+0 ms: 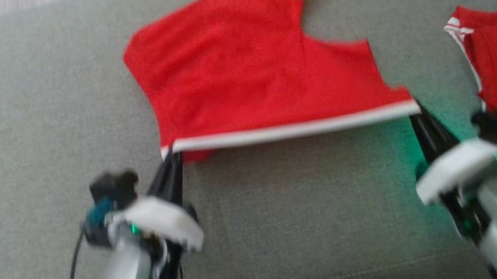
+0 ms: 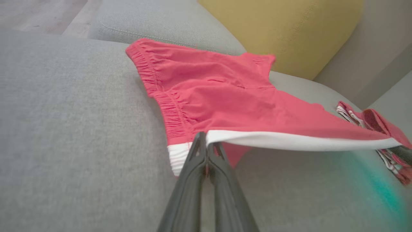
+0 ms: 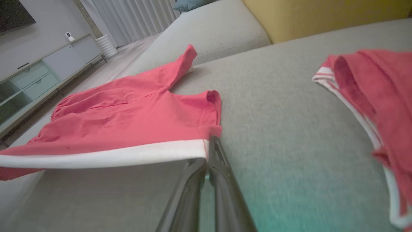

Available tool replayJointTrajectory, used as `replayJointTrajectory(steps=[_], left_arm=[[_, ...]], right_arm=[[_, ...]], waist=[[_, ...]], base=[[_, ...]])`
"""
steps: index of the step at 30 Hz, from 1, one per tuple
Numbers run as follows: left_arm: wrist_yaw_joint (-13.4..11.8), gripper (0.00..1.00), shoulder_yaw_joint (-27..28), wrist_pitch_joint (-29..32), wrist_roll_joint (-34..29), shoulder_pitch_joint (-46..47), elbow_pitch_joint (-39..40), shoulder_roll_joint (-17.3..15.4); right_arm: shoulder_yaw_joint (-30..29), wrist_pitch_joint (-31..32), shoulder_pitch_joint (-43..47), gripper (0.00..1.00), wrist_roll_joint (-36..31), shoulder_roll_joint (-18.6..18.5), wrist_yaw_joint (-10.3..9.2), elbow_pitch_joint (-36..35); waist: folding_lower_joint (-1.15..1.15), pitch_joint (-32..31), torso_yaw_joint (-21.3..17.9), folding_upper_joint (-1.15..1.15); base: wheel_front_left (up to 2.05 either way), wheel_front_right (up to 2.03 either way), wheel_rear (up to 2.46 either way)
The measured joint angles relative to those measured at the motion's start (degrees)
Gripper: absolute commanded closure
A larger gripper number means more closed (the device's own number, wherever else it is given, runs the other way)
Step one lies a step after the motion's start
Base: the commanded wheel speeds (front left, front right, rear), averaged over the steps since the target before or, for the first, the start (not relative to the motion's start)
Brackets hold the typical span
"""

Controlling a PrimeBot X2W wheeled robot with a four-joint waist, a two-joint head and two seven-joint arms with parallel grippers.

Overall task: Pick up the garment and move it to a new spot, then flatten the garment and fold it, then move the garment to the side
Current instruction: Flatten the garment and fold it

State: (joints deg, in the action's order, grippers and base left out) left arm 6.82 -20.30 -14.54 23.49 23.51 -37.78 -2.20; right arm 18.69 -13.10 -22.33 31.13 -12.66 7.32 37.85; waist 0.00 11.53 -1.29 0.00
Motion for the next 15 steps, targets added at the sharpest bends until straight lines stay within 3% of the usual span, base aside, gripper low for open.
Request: replayJointTrajectory(steps=[6,11,15], left_arm=[[-2.1,1.0,-0.2,2.1,-0.3,-14.5,13.7,-2.5],[-5.2,1.0,-0.8,7.9,-0.2,-23.8,27.1,-5.8],[-7.1,1.0,-1.2,13.1,0.2,-29.7,36.9,-7.3]], right_arm=[[-9.3,10.2,17.2,1.0,-4.5,0.8,0.22,-18.4],[-16.8,23.0,31.4,1.0,-9.8,6.5,0.22,-37.1],[-20.4,30.7,38.7,1.0,-11.7,8.7,0.22,-48.7]], waist=[[0.0,-3.2,0.1,0.0],[0.0,-5.1,0.4,0.0],[0.0,-5.4,0.6,0.0]], base=[[0.0,0.0,0.0],[0.0,0.0,0.0],[0.0,0.0,0.0]])
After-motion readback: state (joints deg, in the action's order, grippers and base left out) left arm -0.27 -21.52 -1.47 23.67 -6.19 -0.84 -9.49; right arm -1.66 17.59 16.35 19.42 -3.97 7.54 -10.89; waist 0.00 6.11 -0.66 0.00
